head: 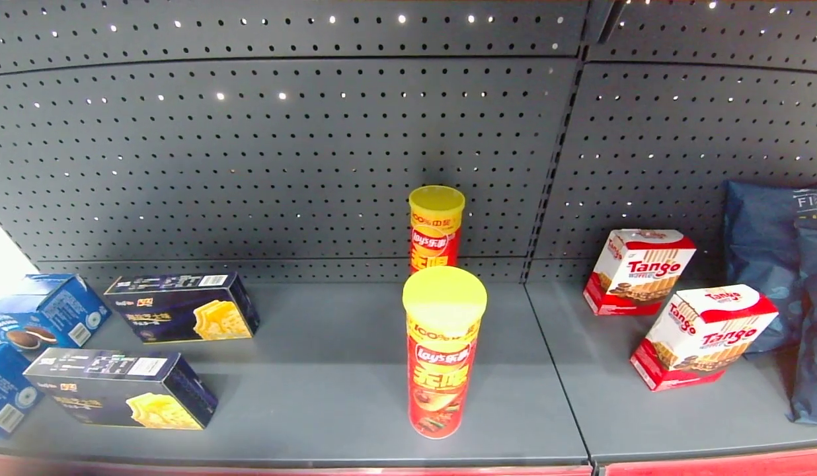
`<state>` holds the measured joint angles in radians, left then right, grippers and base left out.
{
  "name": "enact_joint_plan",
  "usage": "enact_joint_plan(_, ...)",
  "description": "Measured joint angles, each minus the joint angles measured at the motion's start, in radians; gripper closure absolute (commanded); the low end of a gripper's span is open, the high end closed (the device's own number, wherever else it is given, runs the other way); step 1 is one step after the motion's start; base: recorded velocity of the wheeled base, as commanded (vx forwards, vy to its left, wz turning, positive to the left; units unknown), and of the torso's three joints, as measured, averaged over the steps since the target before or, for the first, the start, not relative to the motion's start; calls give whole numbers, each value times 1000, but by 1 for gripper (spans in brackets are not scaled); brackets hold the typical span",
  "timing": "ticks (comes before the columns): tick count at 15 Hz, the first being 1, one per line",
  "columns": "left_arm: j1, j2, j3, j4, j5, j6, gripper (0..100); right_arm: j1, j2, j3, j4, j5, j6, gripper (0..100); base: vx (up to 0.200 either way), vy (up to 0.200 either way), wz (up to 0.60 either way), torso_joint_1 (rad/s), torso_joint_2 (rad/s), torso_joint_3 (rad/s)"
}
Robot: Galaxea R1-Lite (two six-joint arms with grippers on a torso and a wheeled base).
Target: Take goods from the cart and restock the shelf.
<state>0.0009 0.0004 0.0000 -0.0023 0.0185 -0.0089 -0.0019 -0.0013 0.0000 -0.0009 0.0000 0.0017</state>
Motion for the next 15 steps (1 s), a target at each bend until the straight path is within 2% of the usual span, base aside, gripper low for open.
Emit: enact_joint_plan(15,1,0,0,0,1,-1,0,1,0,0,1,0,0,0,-13,0,0,0,0,0)
